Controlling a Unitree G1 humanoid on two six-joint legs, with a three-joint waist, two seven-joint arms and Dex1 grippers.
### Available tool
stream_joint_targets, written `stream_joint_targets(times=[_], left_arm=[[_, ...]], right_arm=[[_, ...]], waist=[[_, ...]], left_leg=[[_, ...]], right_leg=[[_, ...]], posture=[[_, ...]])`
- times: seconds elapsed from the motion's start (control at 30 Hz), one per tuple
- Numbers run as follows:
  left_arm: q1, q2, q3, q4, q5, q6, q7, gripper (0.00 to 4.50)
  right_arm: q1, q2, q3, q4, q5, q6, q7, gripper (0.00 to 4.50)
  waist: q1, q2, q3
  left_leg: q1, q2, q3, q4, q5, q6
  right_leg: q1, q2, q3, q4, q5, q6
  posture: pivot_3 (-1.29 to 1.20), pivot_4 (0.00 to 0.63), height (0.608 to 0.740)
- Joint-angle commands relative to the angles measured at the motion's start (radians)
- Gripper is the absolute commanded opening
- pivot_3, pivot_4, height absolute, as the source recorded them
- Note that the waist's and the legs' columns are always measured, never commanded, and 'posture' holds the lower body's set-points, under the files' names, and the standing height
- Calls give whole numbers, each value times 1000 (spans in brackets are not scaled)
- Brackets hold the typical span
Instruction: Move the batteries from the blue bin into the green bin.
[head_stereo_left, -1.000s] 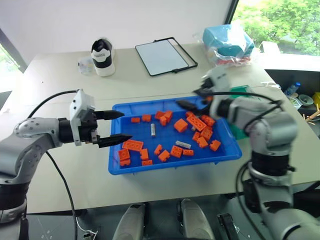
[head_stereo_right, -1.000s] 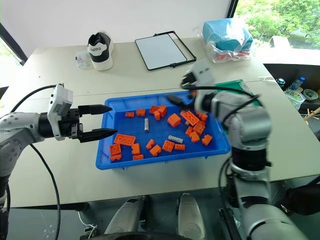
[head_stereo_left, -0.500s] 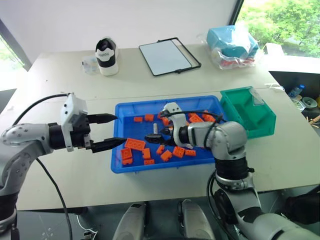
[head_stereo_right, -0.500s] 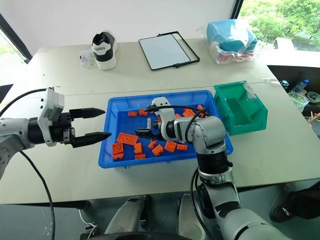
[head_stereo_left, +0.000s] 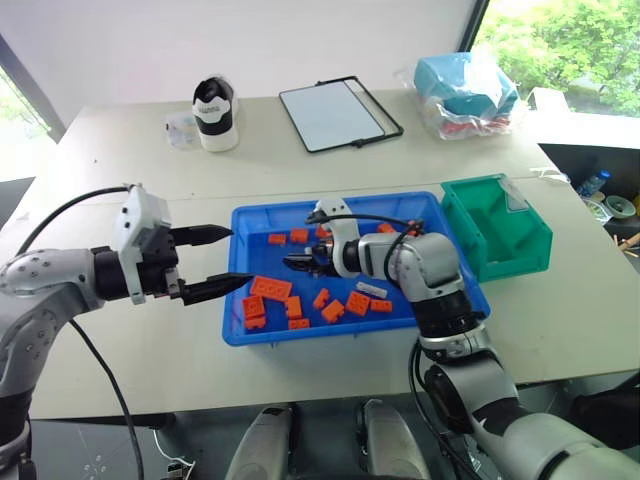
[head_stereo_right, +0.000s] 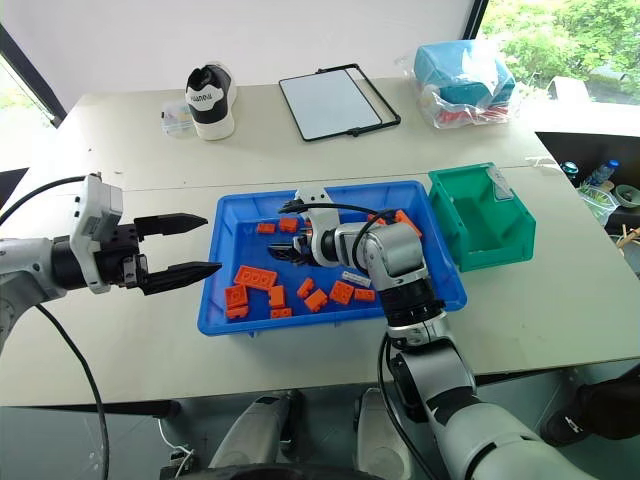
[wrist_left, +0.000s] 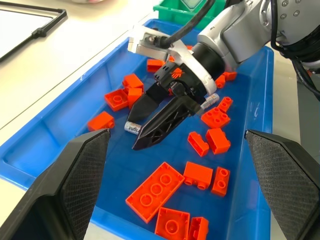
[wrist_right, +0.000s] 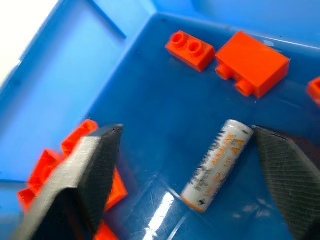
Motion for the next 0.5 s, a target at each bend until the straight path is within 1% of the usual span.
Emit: stream_joint_targets(times=[0.03, 0.1, 0.13, 0.3, 0.4, 0.43, 0.5], left_arm=[[-21, 7, 23, -6, -9, -10, 4, 4500], [-30, 4, 16, 1, -7, -13, 0, 4500], [-32, 3, 13, 4, -5, -17, -3, 4500], [-55, -1, -11, 31, 9, -31, -18, 4500], [-63, -4, -26, 42, 18, -43, -31, 4500], [-66, -7, -33, 44, 20, -46, -32, 4500], [-72, -12, -44, 50, 23, -52, -35, 4500]], right_arm=[[19, -2, 20, -18, 2, 1, -2, 2076], [23, -8, 6, -53, 15, 25, -5, 1006], [26, -11, -4, -73, 21, 39, -8, 563], [16, -49, -130, -279, 107, 201, -7, 563], [-3, -92, -261, -402, 149, 315, -11, 563], [-10, -121, -309, -436, 155, 350, -11, 563], [-22, -213, -400, -485, 168, 394, -2, 563]], waist=[[0, 0, 0], [0, 0, 0], [0, 0, 0], [3, 0, 0], [7, 0, 0], [7, 0, 0], [9, 0, 0]], left_leg=[[0, 0, 0, 0, 0, 0], [0, 0, 0, 0, 0, 0], [0, 0, 0, 0, 0, 0], [0, 0, 0, 0, 0, 0], [-1, 0, 0, 0, 0, 0], [-1, 0, 0, 0, 0, 0], [-2, 0, 0, 0, 0, 0]], right_leg=[[0, 0, 0, 0, 0, 0], [0, 0, 0, 0, 0, 0], [0, 0, 0, 0, 0, 0], [0, 0, 0, 0, 0, 0], [-1, 0, 0, 0, 0, 0], [-1, 0, 0, -1, 0, 0], [0, 0, 0, -1, 0, 0]], posture=[[0, 150, 731], [0, 150, 731], [0, 150, 731], [0, 150, 731], [0, 150, 731], [0, 150, 731], [0, 150, 731]])
